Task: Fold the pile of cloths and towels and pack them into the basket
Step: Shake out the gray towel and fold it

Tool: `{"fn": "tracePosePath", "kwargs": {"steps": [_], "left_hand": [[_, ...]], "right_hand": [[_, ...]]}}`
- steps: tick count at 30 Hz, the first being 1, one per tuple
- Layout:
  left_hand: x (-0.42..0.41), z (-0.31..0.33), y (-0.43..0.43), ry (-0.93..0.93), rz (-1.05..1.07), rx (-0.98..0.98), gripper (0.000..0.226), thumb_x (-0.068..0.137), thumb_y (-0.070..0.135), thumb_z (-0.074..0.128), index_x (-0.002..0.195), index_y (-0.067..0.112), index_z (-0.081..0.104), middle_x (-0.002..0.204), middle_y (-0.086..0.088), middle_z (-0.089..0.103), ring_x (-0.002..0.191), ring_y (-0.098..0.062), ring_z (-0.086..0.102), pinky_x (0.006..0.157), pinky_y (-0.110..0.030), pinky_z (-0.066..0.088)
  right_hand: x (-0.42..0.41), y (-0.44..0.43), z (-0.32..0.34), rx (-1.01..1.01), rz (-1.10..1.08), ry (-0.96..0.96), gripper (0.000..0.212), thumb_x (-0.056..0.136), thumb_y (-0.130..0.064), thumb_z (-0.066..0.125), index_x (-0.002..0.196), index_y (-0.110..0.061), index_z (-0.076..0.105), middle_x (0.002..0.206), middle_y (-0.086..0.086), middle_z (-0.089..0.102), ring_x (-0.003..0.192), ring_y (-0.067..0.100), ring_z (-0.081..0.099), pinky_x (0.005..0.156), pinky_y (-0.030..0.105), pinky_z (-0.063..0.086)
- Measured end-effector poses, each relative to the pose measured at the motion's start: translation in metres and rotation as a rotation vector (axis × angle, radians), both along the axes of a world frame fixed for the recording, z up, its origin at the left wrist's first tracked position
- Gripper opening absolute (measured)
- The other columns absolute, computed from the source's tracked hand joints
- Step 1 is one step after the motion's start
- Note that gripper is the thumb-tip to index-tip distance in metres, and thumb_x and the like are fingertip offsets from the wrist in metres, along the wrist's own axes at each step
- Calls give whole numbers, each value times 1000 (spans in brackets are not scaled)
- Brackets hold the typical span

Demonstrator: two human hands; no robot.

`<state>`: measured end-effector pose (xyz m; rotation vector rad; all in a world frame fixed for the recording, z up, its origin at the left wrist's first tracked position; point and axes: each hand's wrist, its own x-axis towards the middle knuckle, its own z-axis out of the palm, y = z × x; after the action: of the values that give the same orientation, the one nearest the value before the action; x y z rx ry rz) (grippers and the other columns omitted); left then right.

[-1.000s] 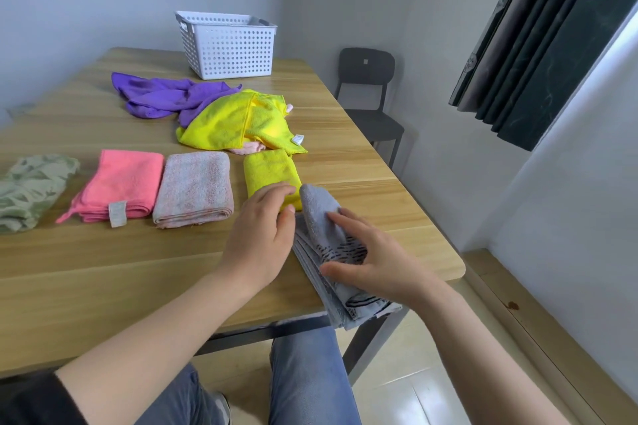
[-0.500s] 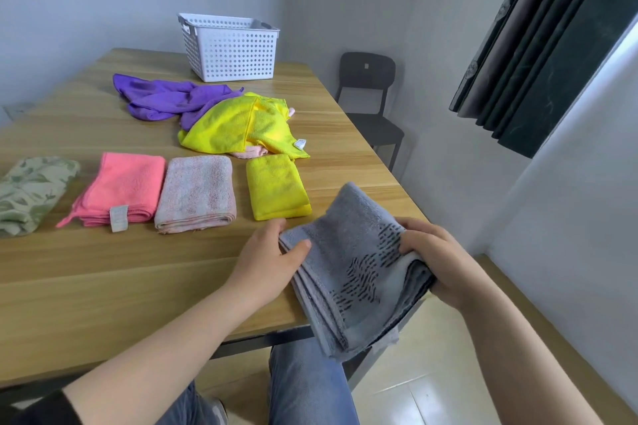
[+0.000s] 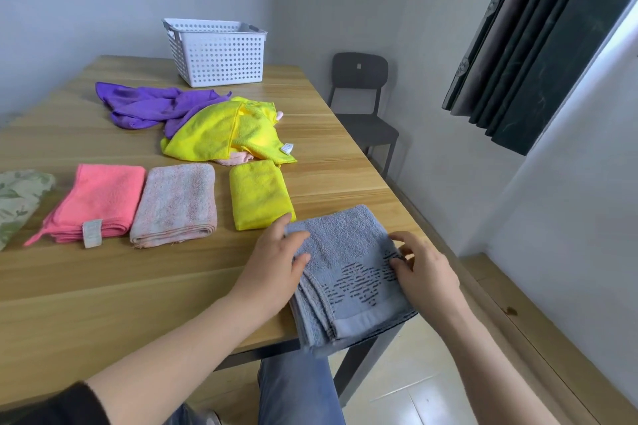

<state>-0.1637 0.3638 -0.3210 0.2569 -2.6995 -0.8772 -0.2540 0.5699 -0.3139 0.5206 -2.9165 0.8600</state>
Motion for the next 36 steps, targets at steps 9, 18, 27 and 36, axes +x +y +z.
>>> {"fn": "tracePosePath", "kwargs": {"steps": [9,18,27,36], "left_hand": [[-32,18,7,177,-20,-73,26,93,17,53,118,16,62,142,-3,43,132,-20,38,107,-20,20],[-44,26,-29,174,53,-37,19,92,18,54,105,15,68,130,-3,54,123,-18,49,102,-21,29],[-72,39,-68,169,75,-49,36,82,35,44,103,18,68,128,2,55,122,-15,48,100,-19,29],[-86,40,-108,179,123,-49,35,82,34,46,102,16,68,125,0,58,127,-17,44,105,-23,28]], "right_hand": [[10,-12,0,106,327,80,75,83,-75,25,144,-32,36,153,-6,29,143,13,21,115,26,14],[-61,-56,-3,396,205,-27,62,96,-58,24,151,-34,8,160,-6,-2,147,15,-6,118,47,1],[-149,-106,-2,419,163,-11,62,96,-58,23,152,-31,11,161,-3,2,147,18,-2,117,51,5],[-167,-148,10,471,216,18,78,88,-72,22,152,-28,11,160,2,0,147,25,-6,114,59,-1]]}}
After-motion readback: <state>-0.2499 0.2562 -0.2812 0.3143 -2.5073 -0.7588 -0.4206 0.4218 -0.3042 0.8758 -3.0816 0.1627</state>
